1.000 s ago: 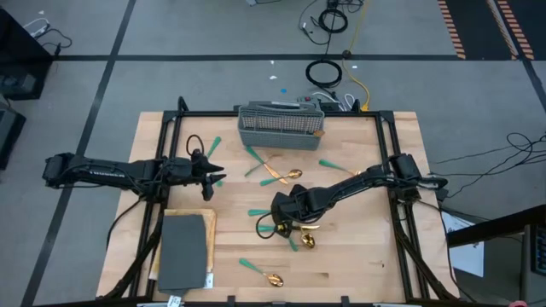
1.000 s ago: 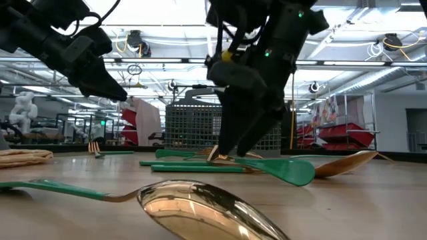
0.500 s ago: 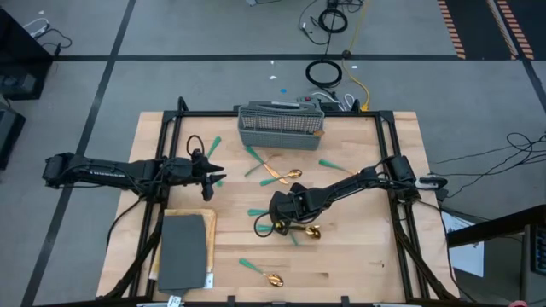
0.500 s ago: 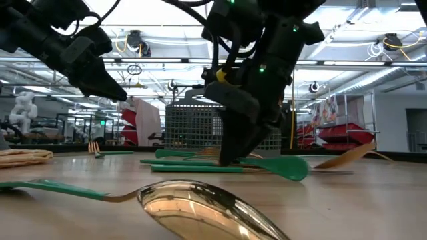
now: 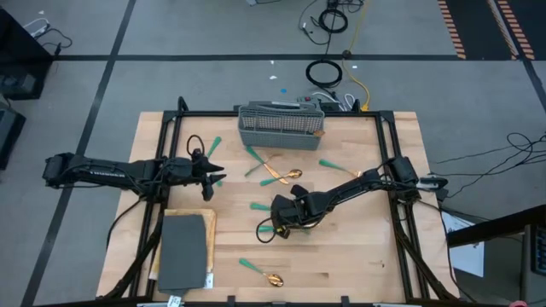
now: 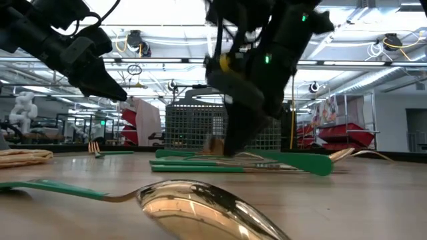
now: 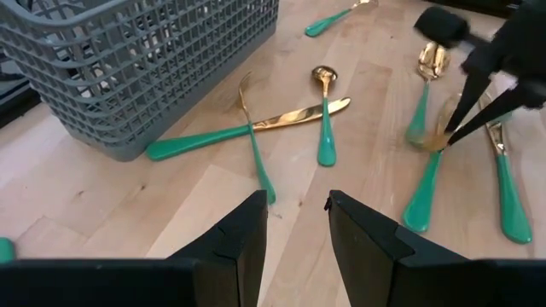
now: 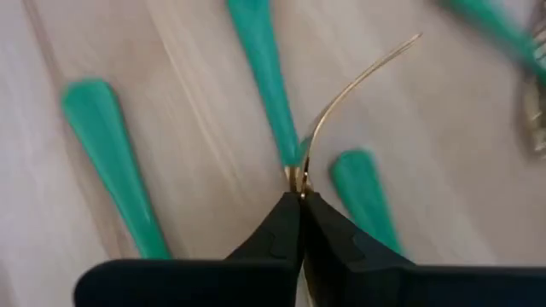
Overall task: Sort silverware
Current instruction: Put the green fork into the dishwasher utensil holder
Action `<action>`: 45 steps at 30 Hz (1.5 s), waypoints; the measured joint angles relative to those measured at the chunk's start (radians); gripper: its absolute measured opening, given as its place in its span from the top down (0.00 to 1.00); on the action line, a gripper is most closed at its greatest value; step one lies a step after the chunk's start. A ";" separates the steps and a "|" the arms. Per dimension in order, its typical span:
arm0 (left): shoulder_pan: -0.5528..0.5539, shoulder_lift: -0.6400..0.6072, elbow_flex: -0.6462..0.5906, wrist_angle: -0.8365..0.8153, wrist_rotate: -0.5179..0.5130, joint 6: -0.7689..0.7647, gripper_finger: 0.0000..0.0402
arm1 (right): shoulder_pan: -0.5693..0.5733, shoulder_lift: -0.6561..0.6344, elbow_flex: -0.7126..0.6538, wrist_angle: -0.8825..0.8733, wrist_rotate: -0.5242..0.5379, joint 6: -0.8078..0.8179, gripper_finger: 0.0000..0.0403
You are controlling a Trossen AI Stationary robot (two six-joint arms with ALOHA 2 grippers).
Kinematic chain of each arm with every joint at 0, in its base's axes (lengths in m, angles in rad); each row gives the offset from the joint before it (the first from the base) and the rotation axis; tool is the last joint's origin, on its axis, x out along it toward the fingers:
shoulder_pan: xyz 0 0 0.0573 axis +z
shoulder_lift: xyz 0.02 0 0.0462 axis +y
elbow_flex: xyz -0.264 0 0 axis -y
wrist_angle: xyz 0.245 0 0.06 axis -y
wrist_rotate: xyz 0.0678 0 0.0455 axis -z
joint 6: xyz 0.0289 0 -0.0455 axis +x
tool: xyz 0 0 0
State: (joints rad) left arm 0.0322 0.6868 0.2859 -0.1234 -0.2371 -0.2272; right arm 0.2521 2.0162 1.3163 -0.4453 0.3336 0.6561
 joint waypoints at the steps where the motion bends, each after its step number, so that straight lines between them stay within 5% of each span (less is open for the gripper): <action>1: 0.000 0.000 0.000 0.001 0.000 0.000 0.67 | 0.003 -0.017 0.000 0.004 0.022 -0.005 1.00; 6: 0.000 0.000 0.000 0.001 0.000 -0.001 0.67 | 0.020 -0.091 0.001 0.020 0.172 -0.047 1.00; 12: 0.000 0.000 0.000 0.003 -0.003 -0.001 0.67 | 0.036 -0.174 0.001 0.179 0.649 -0.263 1.00; 15: 0.000 0.000 0.000 0.003 -0.004 -0.001 0.67 | -0.003 -0.192 0.001 0.333 0.733 -0.447 1.00; 26: 0.000 0.000 0.000 0.008 -0.014 0.006 0.67 | -0.209 -0.188 0.000 1.009 0.438 -1.091 1.00; 31: 0.000 -0.001 0.000 0.010 -0.015 0.006 0.67 | -0.256 -0.201 -0.138 1.365 0.384 -1.249 1.00; 38: 0.000 -0.001 0.000 0.014 -0.032 0.032 0.67 | -0.388 -0.225 -0.501 1.976 0.298 -1.214 1.00; 45: 0.001 -0.001 0.000 0.044 -0.057 0.031 0.67 | -0.499 -0.225 -0.528 1.897 0.216 -1.086 1.00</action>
State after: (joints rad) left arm 0.0330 0.6857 0.2859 -0.0791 -0.2943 -0.1963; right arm -0.2469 1.7908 0.7887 1.4519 0.5496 -0.4297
